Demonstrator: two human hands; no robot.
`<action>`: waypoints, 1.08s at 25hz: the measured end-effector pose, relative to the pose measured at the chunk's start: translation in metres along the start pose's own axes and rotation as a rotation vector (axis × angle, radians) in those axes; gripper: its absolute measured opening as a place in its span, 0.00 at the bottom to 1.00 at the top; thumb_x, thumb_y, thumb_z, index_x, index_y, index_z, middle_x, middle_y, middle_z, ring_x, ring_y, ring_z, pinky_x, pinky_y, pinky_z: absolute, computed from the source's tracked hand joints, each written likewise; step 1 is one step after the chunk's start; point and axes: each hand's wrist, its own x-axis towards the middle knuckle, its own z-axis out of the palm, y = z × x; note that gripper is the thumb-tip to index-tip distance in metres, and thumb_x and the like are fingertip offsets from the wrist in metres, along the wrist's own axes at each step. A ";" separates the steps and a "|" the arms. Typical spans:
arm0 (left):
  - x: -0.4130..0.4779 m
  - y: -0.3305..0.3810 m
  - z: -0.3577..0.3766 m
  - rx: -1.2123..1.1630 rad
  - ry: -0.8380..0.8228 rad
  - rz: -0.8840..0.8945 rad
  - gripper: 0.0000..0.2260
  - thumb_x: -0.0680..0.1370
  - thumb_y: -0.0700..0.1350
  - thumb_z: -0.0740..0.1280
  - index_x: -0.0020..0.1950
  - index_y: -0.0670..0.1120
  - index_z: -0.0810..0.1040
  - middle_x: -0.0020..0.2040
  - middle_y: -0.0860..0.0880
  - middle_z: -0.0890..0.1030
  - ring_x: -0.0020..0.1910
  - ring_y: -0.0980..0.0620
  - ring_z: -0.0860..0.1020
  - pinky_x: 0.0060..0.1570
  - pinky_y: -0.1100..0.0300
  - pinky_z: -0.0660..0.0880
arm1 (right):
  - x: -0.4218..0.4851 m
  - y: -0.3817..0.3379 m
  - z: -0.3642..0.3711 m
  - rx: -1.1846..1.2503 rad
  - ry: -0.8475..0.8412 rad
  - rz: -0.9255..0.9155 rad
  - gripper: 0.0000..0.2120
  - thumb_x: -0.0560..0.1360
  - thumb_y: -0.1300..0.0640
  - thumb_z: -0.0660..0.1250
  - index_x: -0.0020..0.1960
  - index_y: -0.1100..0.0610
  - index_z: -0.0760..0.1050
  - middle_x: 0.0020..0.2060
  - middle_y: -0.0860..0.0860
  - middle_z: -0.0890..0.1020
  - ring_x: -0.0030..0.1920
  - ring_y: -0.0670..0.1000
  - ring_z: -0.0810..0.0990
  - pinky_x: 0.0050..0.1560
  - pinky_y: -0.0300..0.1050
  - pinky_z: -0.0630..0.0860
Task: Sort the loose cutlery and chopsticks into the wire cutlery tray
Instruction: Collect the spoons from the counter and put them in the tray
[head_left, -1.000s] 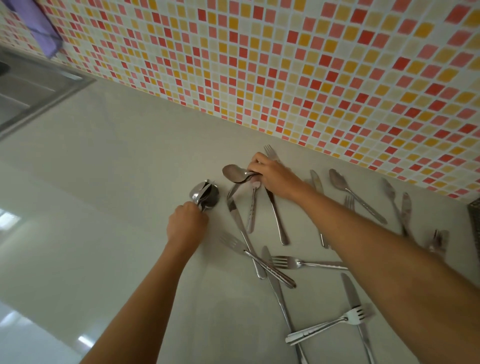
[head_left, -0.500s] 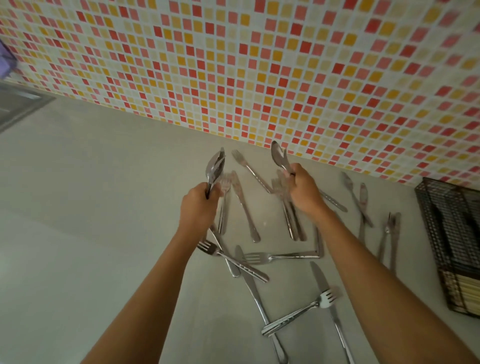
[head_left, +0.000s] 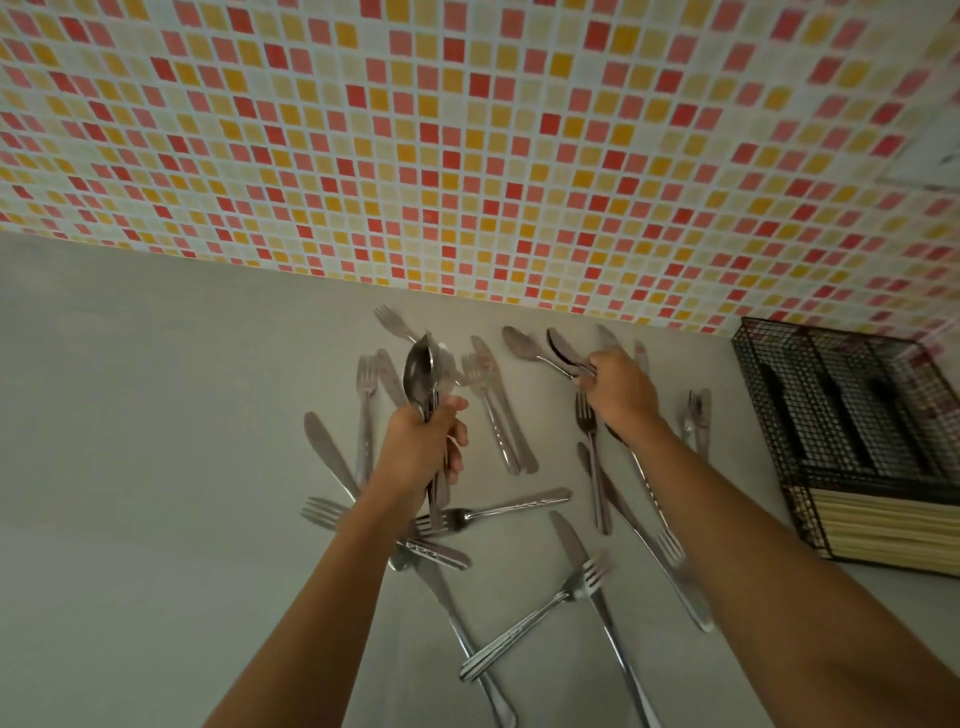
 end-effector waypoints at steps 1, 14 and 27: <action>0.001 0.000 0.004 -0.012 -0.012 -0.003 0.10 0.82 0.46 0.59 0.52 0.42 0.76 0.30 0.47 0.75 0.18 0.53 0.70 0.19 0.62 0.67 | 0.004 0.000 0.001 -0.008 -0.006 -0.004 0.05 0.76 0.57 0.66 0.45 0.58 0.77 0.65 0.57 0.74 0.65 0.62 0.72 0.70 0.54 0.61; 0.004 -0.002 0.017 -0.122 -0.092 -0.019 0.12 0.81 0.45 0.61 0.59 0.39 0.74 0.35 0.46 0.82 0.24 0.50 0.77 0.26 0.60 0.76 | 0.035 -0.003 -0.016 -0.234 -0.189 -0.008 0.13 0.79 0.56 0.59 0.60 0.60 0.74 0.69 0.60 0.68 0.66 0.59 0.71 0.66 0.56 0.66; 0.006 -0.002 0.029 -0.408 -0.108 -0.044 0.08 0.79 0.38 0.64 0.56 0.38 0.77 0.49 0.43 0.84 0.45 0.50 0.83 0.43 0.62 0.81 | -0.105 -0.069 -0.041 1.164 -0.025 0.386 0.11 0.81 0.55 0.58 0.40 0.54 0.70 0.30 0.49 0.76 0.28 0.47 0.68 0.30 0.41 0.66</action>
